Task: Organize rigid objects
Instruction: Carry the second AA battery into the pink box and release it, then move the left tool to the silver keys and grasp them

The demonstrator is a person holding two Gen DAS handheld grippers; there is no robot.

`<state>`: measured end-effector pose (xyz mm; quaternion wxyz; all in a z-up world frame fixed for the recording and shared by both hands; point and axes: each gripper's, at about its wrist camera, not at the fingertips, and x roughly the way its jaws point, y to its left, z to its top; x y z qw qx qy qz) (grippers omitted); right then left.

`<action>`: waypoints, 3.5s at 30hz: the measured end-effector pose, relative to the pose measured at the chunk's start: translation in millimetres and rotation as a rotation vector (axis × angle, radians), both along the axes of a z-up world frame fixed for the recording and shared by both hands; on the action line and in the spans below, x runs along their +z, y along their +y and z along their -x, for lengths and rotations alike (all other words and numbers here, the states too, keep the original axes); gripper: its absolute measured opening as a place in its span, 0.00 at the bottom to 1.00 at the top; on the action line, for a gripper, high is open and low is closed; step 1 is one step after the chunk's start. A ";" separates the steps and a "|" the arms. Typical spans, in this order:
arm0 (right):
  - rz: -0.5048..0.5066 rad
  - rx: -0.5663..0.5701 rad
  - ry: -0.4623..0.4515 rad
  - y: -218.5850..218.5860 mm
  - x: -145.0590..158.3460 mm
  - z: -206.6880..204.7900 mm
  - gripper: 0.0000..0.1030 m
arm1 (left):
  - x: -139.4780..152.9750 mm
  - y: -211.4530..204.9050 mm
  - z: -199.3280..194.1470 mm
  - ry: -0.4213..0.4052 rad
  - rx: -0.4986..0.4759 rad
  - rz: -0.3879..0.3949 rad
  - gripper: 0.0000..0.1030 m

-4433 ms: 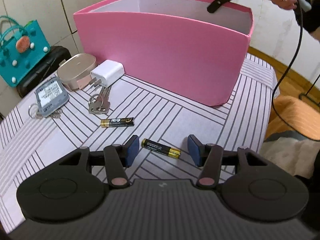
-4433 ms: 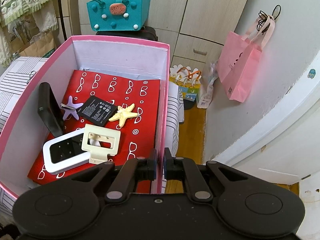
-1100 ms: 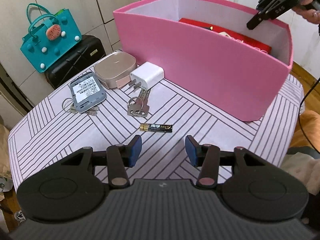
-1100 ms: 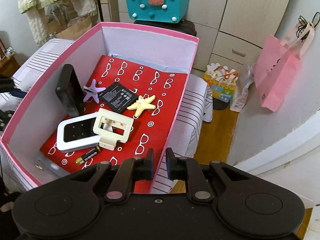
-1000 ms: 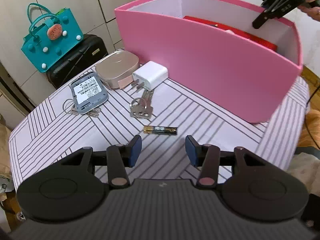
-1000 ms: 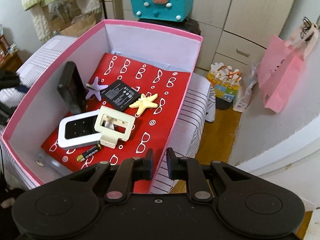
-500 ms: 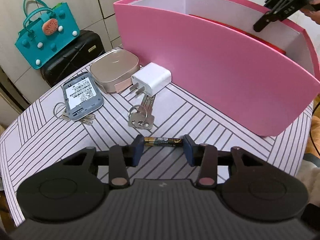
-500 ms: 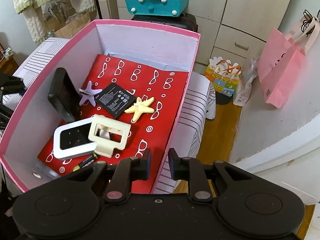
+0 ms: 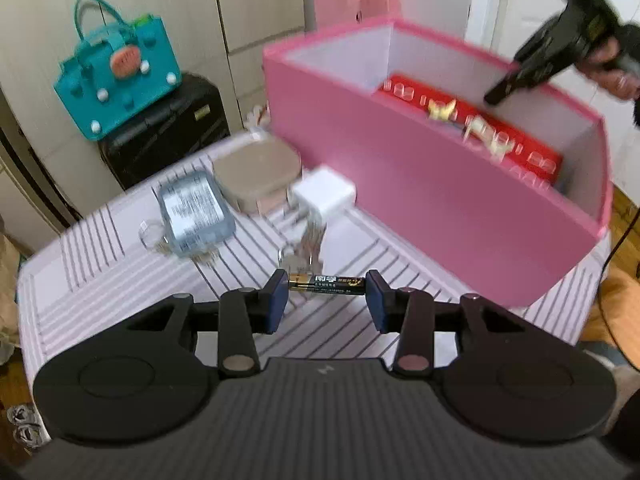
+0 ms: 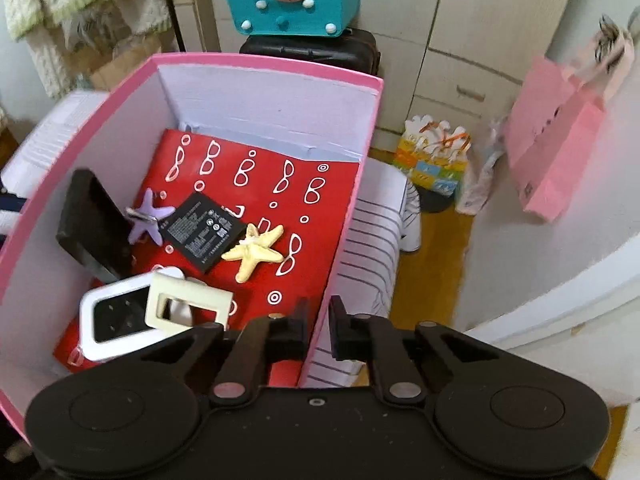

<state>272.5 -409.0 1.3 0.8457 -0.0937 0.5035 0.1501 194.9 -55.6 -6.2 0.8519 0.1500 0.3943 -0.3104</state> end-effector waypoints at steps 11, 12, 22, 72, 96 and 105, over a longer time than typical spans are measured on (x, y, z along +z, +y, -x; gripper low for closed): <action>-0.010 0.003 0.001 0.3 -1.7 -0.8 0.14 | 89.1 -31.4 2.3 -0.114 -0.073 0.038 0.39; -0.005 0.000 0.002 1.3 -1.9 -1.1 0.14 | 93.3 -38.4 0.5 -0.118 -0.085 0.038 0.39; 0.015 -0.003 0.028 4.4 -9.2 -3.5 0.14 | 73.7 -114.2 -31.3 -0.011 -0.136 0.061 0.40; -0.005 -0.025 0.057 2.5 -13.2 -6.4 0.15 | -22.5 50.7 -76.2 -0.074 0.160 -0.032 0.56; 0.007 -0.019 0.055 4.3 -13.5 -6.4 0.17 | -49.1 34.7 -77.9 -0.062 0.205 -0.082 0.02; 0.014 -0.022 0.051 6.2 -13.3 -5.3 0.18 | -42.2 59.2 -56.6 -0.038 0.223 -0.043 0.04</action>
